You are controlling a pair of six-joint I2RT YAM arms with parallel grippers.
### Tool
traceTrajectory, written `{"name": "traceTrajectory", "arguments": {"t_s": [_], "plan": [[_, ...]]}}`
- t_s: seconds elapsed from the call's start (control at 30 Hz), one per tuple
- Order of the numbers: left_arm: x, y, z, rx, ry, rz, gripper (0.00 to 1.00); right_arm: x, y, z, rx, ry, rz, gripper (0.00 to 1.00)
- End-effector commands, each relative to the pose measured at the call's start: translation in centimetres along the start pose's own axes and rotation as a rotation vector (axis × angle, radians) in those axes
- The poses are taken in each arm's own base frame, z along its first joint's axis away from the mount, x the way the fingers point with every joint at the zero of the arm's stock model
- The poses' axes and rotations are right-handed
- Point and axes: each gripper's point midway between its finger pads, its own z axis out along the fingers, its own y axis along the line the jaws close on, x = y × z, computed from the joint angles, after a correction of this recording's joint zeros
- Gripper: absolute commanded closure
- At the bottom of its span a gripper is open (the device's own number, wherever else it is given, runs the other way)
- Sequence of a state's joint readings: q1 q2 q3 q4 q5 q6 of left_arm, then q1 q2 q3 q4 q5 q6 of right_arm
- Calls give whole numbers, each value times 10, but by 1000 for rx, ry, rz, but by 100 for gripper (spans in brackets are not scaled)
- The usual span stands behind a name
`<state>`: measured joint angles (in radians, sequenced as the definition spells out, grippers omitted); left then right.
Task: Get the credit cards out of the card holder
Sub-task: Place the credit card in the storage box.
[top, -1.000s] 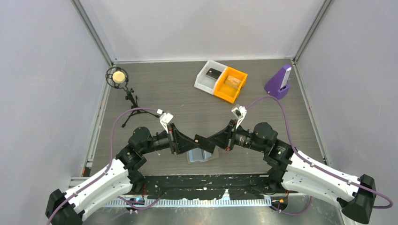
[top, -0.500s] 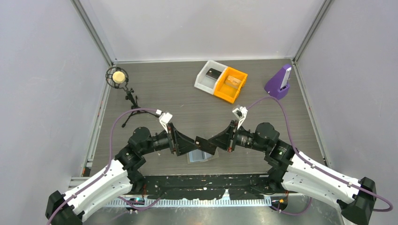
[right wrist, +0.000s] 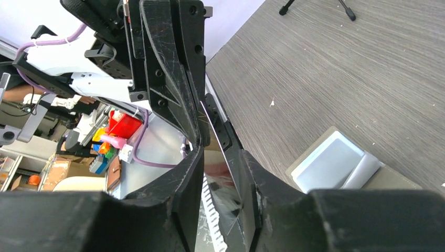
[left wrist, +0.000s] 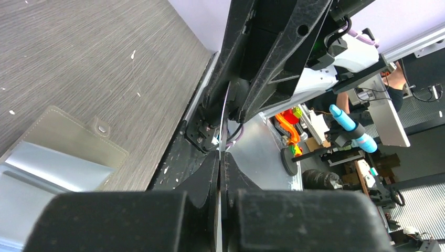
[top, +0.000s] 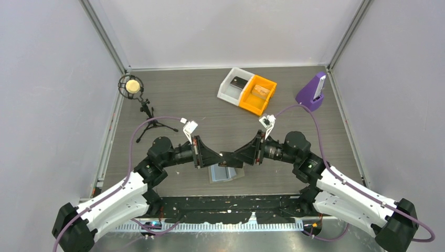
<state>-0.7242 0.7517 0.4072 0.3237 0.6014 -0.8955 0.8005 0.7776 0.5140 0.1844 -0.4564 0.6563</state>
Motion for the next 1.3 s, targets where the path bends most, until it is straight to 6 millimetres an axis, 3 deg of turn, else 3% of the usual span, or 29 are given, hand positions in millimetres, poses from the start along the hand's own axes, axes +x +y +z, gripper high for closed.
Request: {"name": "traceTrajectory", "arguments": {"t_s": [0.0, 0.07, 0.23, 0.3, 0.47, 0.57, 0.6, 0.77, 0.83, 0.87, 0.9, 0.93, 0.97, 1.0, 1.03, 1.07, 1.1, 1.13, 1.17, 1.27], "plan": [[-26, -23, 4, 77, -69, 41, 100, -10, 19, -12, -120, -18, -11, 61], [-27, -23, 6, 78, -73, 34, 100, -10, 17, -16, -121, -28, -3, 62], [-29, -21, 10, 88, -79, 11, 100, -6, 9, -23, -101, -50, 17, 74], [-29, -21, 11, 88, -73, 9, 100, -8, 8, -25, -95, -71, 15, 81], [-27, -12, 14, 63, -70, 9, 100, -17, 0, -31, -54, -99, 5, 86], [-28, -4, 15, 31, -66, -1, 100, -22, 0, -32, -56, -114, -4, 94], [-29, -1, 14, 14, -65, -4, 96, -27, 2, -32, -56, -122, -9, 94], [-43, 23, -2, -150, -69, 33, 30, -61, -10, -27, 1, -153, -19, 95], [-44, 32, -13, -246, -59, 93, 20, -76, -27, -18, 44, -134, 3, 95], [-47, 34, -19, -286, -56, 130, 16, -91, -24, -16, 43, -144, -20, 95], [-48, 37, -24, -324, -50, 165, 14, -94, -41, -11, 84, -127, 4, 95], [-49, 38, -29, -354, -45, 195, 12, -109, -40, -9, 92, -141, -31, 95], [-50, 39, -34, -383, -36, 223, 10, -112, -66, -3, 157, -123, 7, 95], [-52, 41, -39, -411, -30, 248, 6, -131, -68, -1, 175, -144, -22, 95], [-53, 41, -42, -429, -14, 267, 5, -132, -96, 5, 234, -119, 27, 95], [-51, 41, -45, -443, 7, 284, 1, -153, -98, 8, 242, -142, 13, 95], [-49, 43, -49, -464, 33, 297, 1, -154, -124, 14, 289, -121, 58, 95], [-48, 46, -52, -487, 51, 313, 0, -176, -128, 17, 308, -151, 39, 95], [-48, 50, -56, -520, 66, 315, 0, -190, -147, 24, 349, -148, 60, 95], [-45, 53, -55, -532, 86, 293, 0, -212, -193, 34, 469, -135, 105, 95]]}}
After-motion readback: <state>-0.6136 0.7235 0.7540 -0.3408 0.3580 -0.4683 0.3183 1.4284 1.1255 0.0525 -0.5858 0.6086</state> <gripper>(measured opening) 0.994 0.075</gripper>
